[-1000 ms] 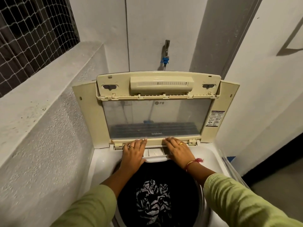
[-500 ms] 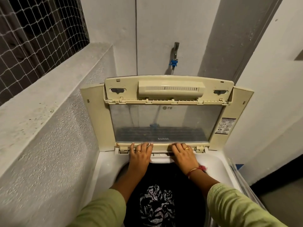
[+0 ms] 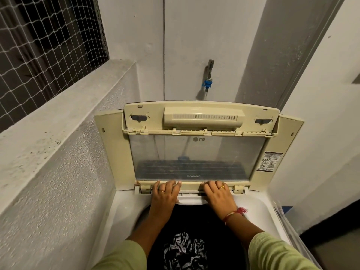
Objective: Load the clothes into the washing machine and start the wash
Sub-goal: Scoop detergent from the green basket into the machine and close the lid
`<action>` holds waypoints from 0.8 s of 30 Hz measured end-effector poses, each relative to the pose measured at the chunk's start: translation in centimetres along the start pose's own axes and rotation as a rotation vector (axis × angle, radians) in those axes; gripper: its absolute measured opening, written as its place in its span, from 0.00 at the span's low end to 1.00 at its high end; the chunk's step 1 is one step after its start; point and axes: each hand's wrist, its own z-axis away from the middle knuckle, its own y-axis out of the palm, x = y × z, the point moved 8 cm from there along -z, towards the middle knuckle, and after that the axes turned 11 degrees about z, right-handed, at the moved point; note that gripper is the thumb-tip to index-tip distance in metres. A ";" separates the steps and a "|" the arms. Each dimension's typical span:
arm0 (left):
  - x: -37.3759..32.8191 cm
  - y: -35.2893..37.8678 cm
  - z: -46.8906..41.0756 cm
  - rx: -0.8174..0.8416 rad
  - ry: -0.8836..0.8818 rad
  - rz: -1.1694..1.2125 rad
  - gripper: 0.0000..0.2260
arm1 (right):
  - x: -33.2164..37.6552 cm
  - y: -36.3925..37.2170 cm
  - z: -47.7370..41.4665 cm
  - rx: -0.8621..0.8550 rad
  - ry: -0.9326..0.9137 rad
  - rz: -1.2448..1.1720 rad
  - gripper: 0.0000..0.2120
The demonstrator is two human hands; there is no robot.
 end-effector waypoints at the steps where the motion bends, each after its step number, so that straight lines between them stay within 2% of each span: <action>1: 0.0 0.0 -0.1 0.006 -0.003 0.003 0.44 | 0.0 0.0 0.0 0.001 -0.003 -0.004 0.31; 9: 0.2 -0.1 -0.9 -0.045 -0.001 0.035 0.41 | 0.2 0.0 -0.5 0.031 0.026 -0.019 0.26; 14: 0.3 -0.1 -1.2 -0.045 -0.031 0.084 0.41 | 0.3 -0.6 -1.0 -0.036 0.111 -0.005 0.10; 15: 0.2 -0.2 -1.1 -0.040 -0.040 0.082 0.41 | 0.3 -0.7 -1.0 -0.030 0.121 -0.015 0.11; 20: -0.4 -0.5 0.2 -0.010 -0.036 0.084 0.42 | 0.6 -0.8 0.1 0.107 0.156 -0.150 0.24; 22: -0.1 -0.9 0.8 -0.013 -0.030 0.112 0.35 | 0.4 -1.1 1.0 0.121 0.154 -0.232 0.27; 24: 0.4 -2.0 1.4 -0.066 -0.031 0.154 0.25 | -0.2 -2.1 1.5 0.096 0.140 -0.302 0.26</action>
